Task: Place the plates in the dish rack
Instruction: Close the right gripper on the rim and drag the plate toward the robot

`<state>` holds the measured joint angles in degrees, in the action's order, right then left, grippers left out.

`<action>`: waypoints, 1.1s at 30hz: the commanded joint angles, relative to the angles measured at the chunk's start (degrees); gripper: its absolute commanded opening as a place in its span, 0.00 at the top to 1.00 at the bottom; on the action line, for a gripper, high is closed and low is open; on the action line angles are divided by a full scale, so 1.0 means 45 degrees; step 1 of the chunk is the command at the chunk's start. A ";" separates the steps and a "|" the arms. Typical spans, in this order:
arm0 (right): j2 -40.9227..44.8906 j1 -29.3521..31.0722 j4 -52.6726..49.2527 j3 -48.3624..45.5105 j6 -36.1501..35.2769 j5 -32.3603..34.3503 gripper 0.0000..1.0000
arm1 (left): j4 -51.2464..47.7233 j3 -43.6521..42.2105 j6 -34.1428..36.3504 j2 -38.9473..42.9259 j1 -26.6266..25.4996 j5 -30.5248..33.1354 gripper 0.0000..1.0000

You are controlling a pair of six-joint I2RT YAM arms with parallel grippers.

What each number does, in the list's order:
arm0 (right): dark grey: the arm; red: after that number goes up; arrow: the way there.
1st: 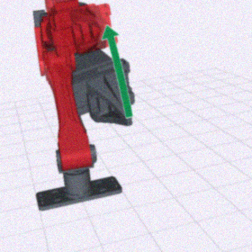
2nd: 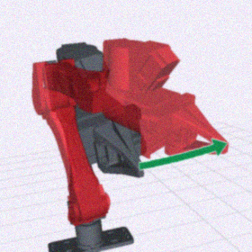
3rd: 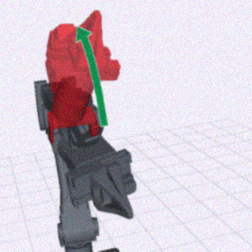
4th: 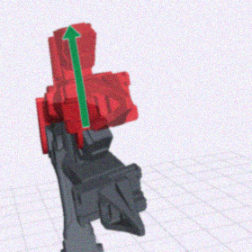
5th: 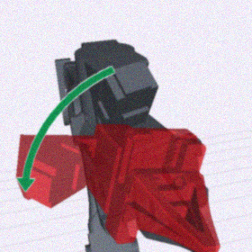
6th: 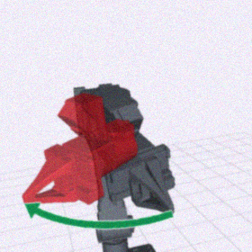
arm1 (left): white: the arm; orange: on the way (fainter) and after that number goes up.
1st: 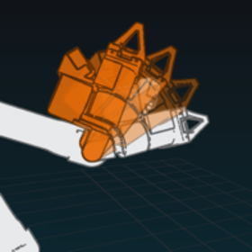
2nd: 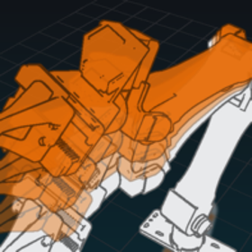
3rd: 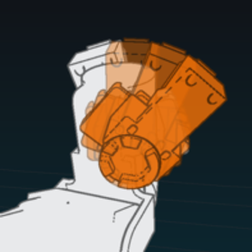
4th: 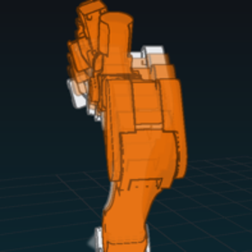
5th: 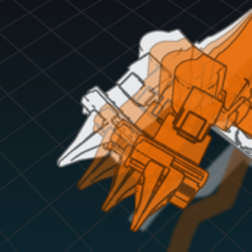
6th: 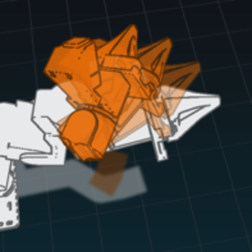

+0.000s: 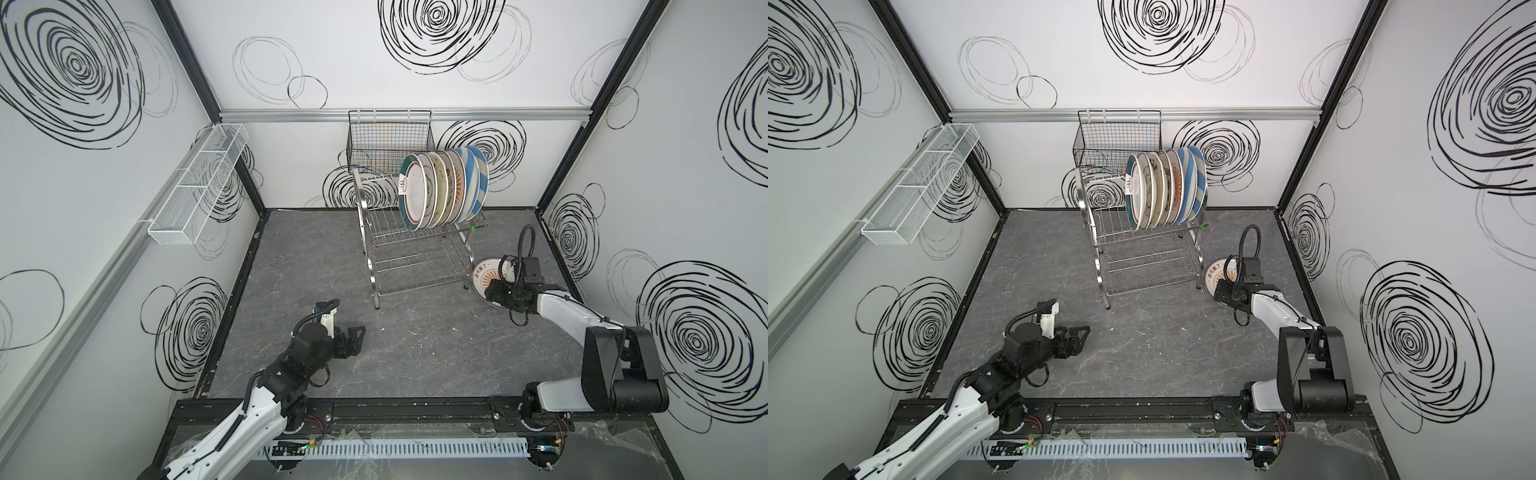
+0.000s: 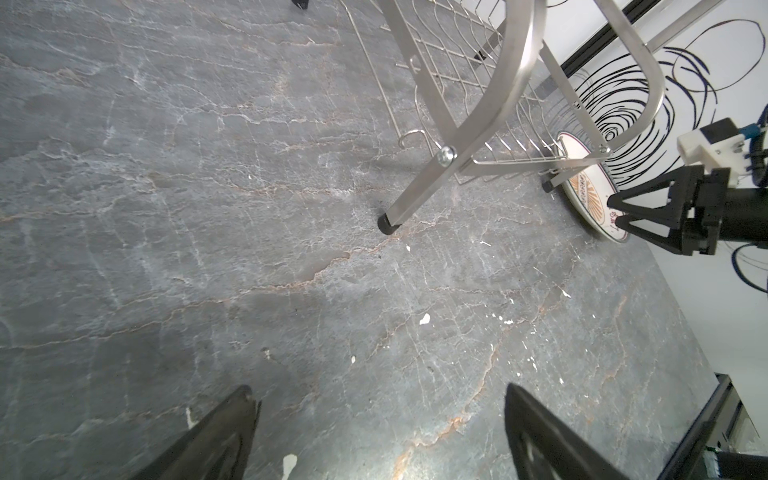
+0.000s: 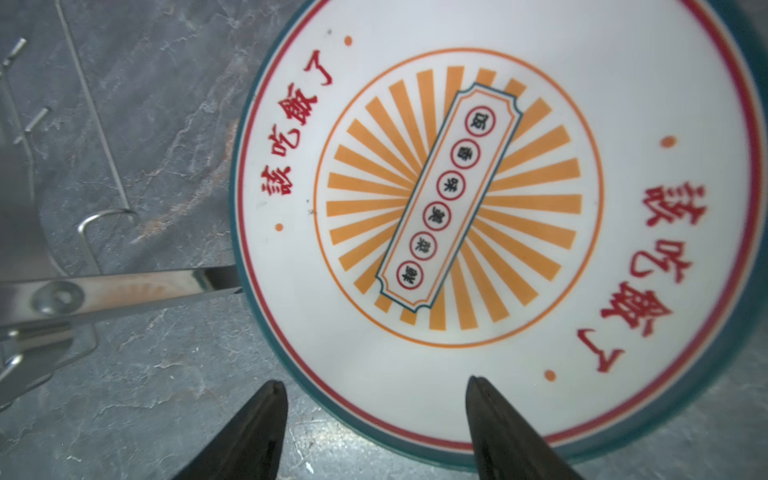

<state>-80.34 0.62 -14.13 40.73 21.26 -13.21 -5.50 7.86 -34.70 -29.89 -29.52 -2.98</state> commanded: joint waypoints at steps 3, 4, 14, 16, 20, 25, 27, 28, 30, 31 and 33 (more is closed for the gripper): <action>-0.0879 0.0099 0.0310 0.0681 -0.0086 0.0156 0.27 | 0.0431 -0.0144 0.0103 0.0177 -0.0071 -0.0001 0.04; -0.1078 0.0112 0.0288 0.0732 -0.0116 0.0101 0.27 | 0.0430 -0.0130 0.0109 0.0156 -0.0076 0.0014 0.04; -0.0404 0.0285 0.0384 -0.0732 0.0025 -0.0237 0.26 | 0.0432 -0.0117 0.0093 0.0082 -0.0083 0.0040 0.04; -0.0099 0.0509 0.0259 -0.1001 0.0109 -0.0177 0.26 | 0.0465 -0.0095 0.0113 0.0036 -0.0095 0.0038 0.04; 0.0543 0.0955 0.0066 -0.1493 0.0430 -0.0540 0.26 | 0.0508 -0.0086 0.0133 -0.0055 -0.0086 0.0018 0.04; 0.1590 0.2072 -0.0087 -0.2279 0.1161 -0.0727 0.26 | 0.0460 -0.0102 0.0113 0.0033 -0.0095 0.0014 0.04; 0.1992 0.2487 -0.0179 -0.2581 0.1450 -0.0890 0.26 | 0.0470 -0.0117 0.0093 0.0087 -0.0102 0.0000 0.04; 0.2216 0.2678 -0.0190 -0.2733 0.1572 -0.0995 0.26 | 0.0460 -0.0121 0.0093 0.0094 -0.0106 -0.0008 0.04; 0.2588 0.3050 -0.0333 -0.2904 0.1810 -0.1002 0.26 | 0.0458 -0.0123 0.0093 0.0079 -0.0109 -0.0020 0.04; 0.2754 0.3267 -0.0362 -0.2974 0.1913 -0.1053 0.26 | 0.0479 -0.0121 0.0093 0.0073 -0.0118 -0.0020 0.04; 0.2975 0.3713 -0.0289 -0.3136 0.2234 -0.1241 0.26 | 0.0465 -0.0118 0.0093 0.0053 -0.0114 -0.0040 0.04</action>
<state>-68.47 15.22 -13.34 27.97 28.12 -17.28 -5.50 7.81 -34.68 -29.89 -29.65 -2.98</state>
